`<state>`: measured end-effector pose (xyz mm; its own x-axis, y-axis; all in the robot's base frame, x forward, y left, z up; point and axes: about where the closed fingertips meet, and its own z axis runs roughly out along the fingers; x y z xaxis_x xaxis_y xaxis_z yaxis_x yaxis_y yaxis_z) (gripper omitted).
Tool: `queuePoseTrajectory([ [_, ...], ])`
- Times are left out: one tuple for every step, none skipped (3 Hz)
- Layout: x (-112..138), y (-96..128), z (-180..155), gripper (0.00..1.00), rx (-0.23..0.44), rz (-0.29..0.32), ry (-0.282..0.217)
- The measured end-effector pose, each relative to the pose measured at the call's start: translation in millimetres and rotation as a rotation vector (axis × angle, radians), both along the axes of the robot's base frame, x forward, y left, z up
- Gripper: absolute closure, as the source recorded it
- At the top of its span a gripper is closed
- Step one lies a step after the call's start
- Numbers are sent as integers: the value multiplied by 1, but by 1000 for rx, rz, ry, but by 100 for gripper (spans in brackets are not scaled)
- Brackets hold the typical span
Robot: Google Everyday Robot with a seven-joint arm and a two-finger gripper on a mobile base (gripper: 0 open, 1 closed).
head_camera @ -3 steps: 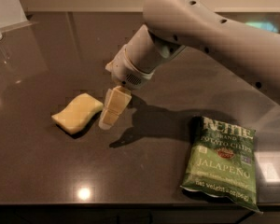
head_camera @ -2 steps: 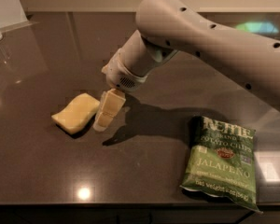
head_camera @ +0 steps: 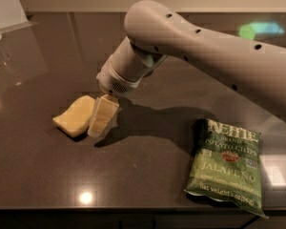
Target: Pick sponge
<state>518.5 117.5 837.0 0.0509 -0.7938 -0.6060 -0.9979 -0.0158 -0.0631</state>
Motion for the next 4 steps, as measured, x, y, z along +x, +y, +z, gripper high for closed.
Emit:
queuePoseTrajectory([
  [0, 9, -2, 17, -5, 5, 9],
  [0, 14, -3, 41, -7, 7, 14],
  [1, 15, -1, 64, 1, 4, 19],
  [3, 10, 11, 88, 16, -3, 23],
])
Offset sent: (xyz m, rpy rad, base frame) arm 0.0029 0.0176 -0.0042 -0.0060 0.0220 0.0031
